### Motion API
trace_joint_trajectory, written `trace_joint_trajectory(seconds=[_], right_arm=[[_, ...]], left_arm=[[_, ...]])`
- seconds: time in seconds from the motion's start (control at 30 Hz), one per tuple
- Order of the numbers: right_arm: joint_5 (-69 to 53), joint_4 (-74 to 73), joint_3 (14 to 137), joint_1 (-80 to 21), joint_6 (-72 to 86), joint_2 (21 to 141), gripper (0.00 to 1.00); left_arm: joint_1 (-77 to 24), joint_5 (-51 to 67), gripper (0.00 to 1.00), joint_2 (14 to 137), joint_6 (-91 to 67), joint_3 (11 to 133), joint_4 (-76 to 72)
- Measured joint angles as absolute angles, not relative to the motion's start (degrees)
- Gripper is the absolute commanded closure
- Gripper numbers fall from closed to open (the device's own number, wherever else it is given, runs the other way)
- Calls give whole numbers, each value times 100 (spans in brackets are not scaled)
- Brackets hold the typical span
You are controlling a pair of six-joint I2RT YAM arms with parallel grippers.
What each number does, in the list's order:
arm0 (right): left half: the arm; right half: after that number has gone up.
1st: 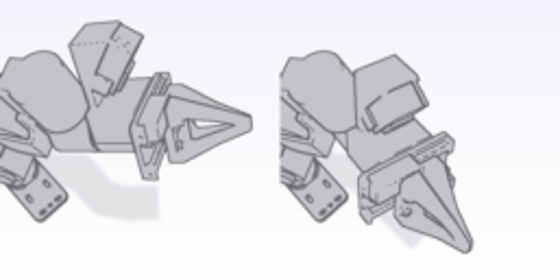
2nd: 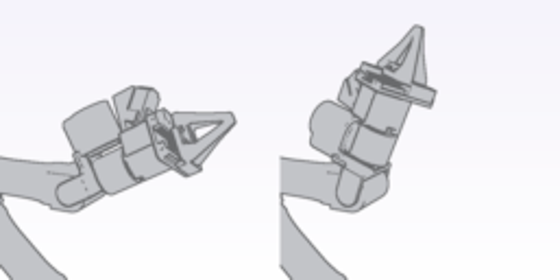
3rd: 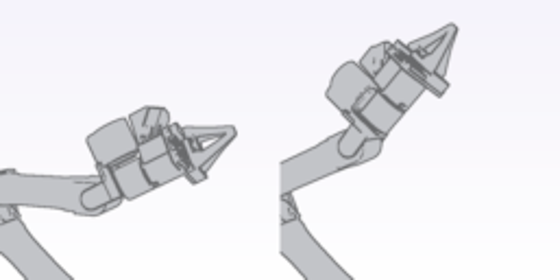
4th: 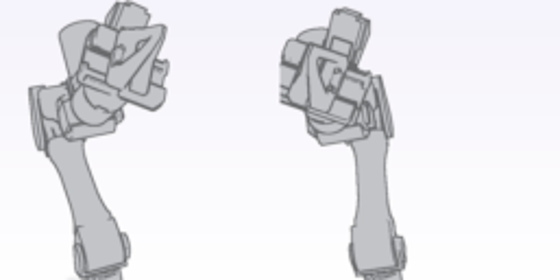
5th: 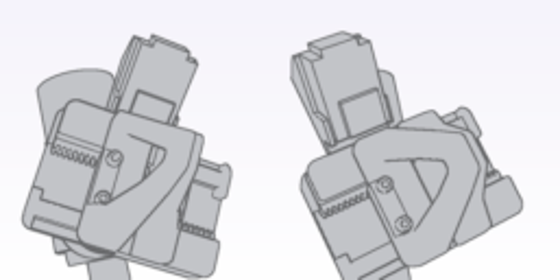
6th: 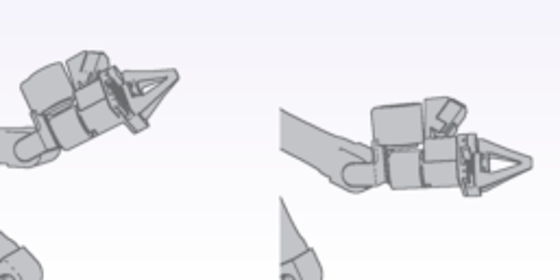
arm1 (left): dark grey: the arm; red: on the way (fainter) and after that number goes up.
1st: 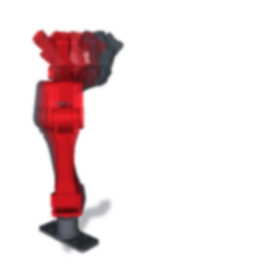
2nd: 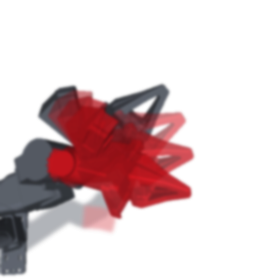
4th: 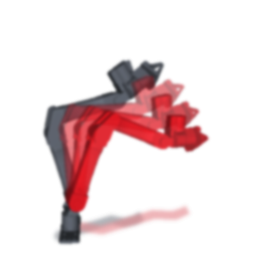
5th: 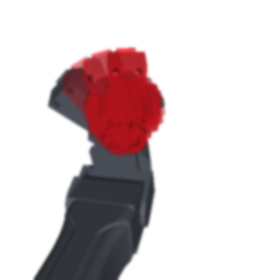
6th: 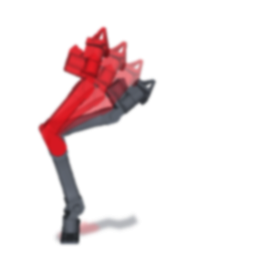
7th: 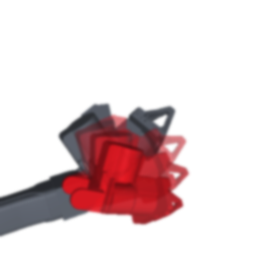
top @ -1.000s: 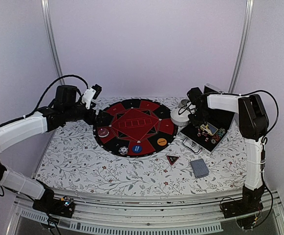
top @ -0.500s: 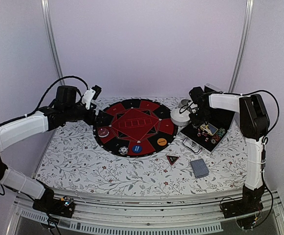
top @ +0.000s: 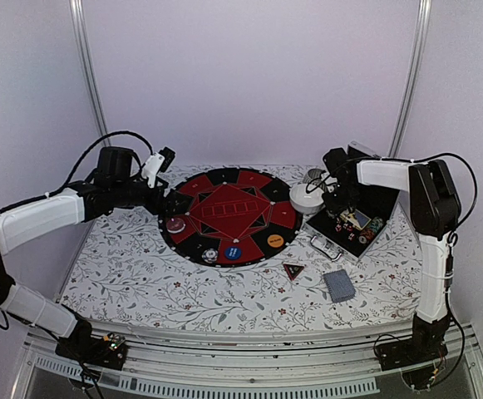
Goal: Distribute texas hold em gaming equipment
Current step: Pick up the pile of poker chips from the chip case.
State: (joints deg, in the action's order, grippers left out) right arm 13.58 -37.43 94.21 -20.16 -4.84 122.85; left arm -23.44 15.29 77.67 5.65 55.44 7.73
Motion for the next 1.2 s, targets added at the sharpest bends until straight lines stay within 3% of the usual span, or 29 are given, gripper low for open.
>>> trace_joint_trajectory(seconds=[0.67, 0.83, 1.2], right_arm=[[1422, -3658, 9260, -2099, -362, 12189, 70], [1343, -3638, 9260, -2088, -390, 12186, 63], [1063, -3640, 9417, -1898, -447, 12280, 58]], left_arm=[[-2333, 1787, 2, 7944, 462, 5546, 805], [-2331, 1859, 2, 7981, 440, 5546, 814], [-2305, 1883, 2, 7992, 436, 5548, 825]])
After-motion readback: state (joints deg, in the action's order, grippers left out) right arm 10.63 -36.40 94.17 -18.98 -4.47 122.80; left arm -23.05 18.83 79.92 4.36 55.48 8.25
